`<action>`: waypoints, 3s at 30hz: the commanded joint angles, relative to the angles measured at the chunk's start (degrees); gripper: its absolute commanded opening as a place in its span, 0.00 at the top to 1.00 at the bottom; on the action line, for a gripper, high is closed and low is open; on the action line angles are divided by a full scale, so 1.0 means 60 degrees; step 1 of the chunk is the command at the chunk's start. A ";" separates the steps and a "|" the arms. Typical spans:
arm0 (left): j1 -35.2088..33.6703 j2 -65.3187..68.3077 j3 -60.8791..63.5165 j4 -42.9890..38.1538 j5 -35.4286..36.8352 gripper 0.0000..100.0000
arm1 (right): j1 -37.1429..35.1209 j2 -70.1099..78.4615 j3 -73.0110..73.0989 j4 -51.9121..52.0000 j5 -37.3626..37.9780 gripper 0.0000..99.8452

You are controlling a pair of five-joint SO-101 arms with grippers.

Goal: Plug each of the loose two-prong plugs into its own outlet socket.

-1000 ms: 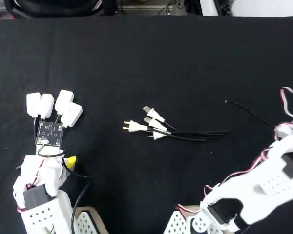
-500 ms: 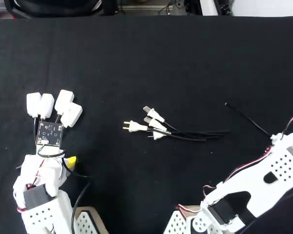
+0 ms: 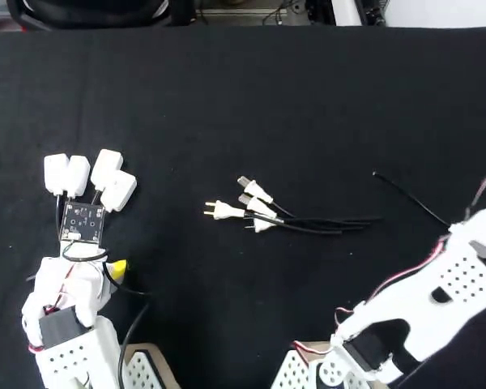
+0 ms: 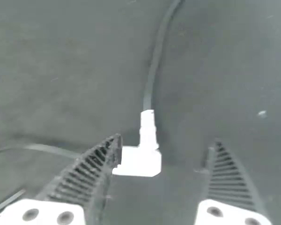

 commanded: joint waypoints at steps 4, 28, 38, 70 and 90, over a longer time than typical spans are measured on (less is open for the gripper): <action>0.0037 -0.0059 -0.0081 0.0059 -0.0044 0.67 | -0.2491 -0.5238 0.5487 0.0337 -0.1128 0.99; -0.0359 -0.0059 -0.0095 0.0234 -0.0073 0.67 | -1.2425 -0.7875 1.5421 -0.6110 0.0542 0.91; -0.0330 -0.0059 -0.0095 0.0234 -0.0073 0.67 | -1.3289 -0.5341 1.4938 -0.6623 0.1245 0.87; -0.0300 -0.0059 -0.0095 0.0234 -0.0088 0.67 | -1.2733 -0.6161 1.3033 -0.4220 0.8864 0.99; -0.0286 -0.0059 -0.0081 0.0234 -0.0381 0.67 | -1.3509 -0.7641 1.2960 -0.2960 0.7297 0.74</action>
